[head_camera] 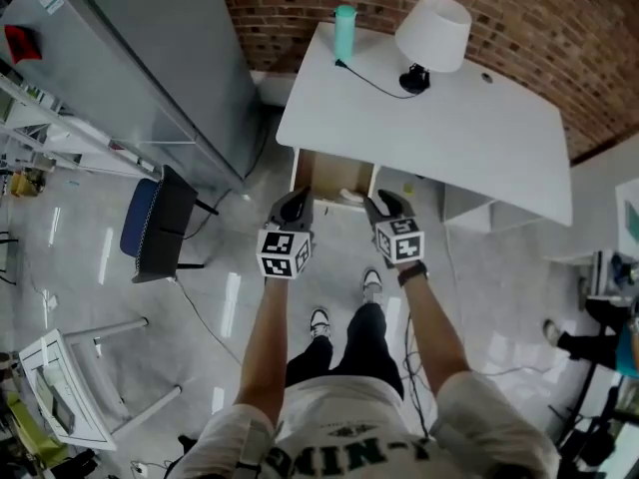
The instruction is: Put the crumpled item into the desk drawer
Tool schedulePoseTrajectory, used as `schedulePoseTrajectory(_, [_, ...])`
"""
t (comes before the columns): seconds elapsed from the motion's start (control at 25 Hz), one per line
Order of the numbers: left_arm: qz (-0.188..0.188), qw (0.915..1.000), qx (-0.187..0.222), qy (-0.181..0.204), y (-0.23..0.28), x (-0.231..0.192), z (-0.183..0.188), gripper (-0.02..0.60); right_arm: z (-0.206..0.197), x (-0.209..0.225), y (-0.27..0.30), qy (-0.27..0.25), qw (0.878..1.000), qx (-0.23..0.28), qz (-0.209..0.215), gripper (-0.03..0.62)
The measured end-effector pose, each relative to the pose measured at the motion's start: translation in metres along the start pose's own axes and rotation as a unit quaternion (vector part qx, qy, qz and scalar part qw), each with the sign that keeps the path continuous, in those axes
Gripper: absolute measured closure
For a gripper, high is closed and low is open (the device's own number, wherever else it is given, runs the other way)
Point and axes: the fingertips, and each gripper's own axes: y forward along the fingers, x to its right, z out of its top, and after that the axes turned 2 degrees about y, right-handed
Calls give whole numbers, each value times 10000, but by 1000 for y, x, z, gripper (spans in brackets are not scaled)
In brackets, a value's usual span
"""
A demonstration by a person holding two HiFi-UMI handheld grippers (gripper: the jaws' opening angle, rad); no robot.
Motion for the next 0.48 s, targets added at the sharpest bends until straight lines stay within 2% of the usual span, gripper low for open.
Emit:
schedulePoseTrajectory(0.36, [30, 9985, 357, 423, -44, 19, 75, 589, 97, -30, -83, -301, 9922, 1108, -479, 484])
schedulePoseTrajectory(0.48, [163, 9973, 516, 491, -58, 26, 101, 589, 119, -35, -109, -249, 9876, 1404, -655, 493])
